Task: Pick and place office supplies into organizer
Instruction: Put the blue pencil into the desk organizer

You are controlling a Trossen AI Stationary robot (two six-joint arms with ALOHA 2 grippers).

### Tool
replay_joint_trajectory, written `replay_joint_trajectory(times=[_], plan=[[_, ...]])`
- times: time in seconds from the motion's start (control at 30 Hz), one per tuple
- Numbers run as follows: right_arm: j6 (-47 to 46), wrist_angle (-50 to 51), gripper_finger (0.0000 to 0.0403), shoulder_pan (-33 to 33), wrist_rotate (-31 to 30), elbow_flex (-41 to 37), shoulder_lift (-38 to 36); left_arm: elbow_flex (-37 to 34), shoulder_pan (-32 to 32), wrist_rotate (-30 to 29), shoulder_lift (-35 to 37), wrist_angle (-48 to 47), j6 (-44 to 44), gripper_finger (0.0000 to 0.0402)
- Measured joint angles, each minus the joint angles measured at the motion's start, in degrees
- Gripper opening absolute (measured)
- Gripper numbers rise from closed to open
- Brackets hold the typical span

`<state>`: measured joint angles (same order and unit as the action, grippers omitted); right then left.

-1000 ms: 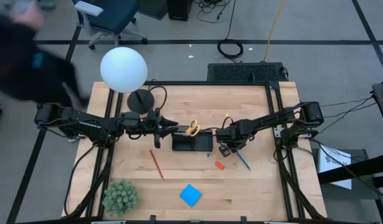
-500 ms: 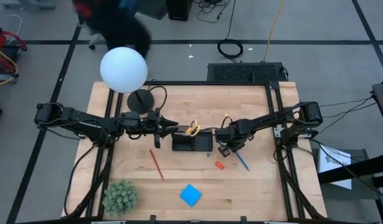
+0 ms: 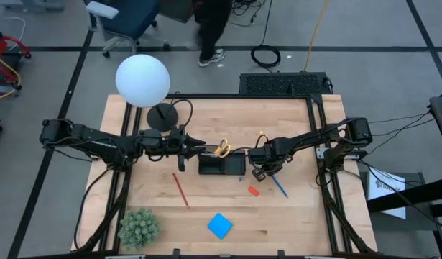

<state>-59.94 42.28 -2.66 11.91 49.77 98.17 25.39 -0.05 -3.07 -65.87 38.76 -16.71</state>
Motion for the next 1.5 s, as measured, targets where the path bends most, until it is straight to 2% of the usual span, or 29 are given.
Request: replay_joint_trajectory(times=[0.3,0.77,1.1,1.27,1.5], plan=[[1.3,0.3,0.0000,1.4,1.0,1.3,-2.3,0.0,0.0,0.0,0.0,0.0,0.0,0.0113],[3.5,3.9,0.0006,3.0,-2.7,1.2,-7.0,0.0,0.0,0.0,0.0,0.0,0.0,0.0113],[6.0,4.6,0.0002,4.9,-3.0,1.2,-8.3,0.0,0.0,0.0,0.0,0.0,0.0,0.0113],[8.2,6.0,0.0001,5.0,-5.3,2.5,-8.5,0.0,0.0,0.0,0.0,0.0,0.0,0.0113],[14.5,12.4,0.0001,6.1,-11.9,7.1,-12.7,0.0,0.0,0.0,0.0,0.0,0.0,0.0113]])
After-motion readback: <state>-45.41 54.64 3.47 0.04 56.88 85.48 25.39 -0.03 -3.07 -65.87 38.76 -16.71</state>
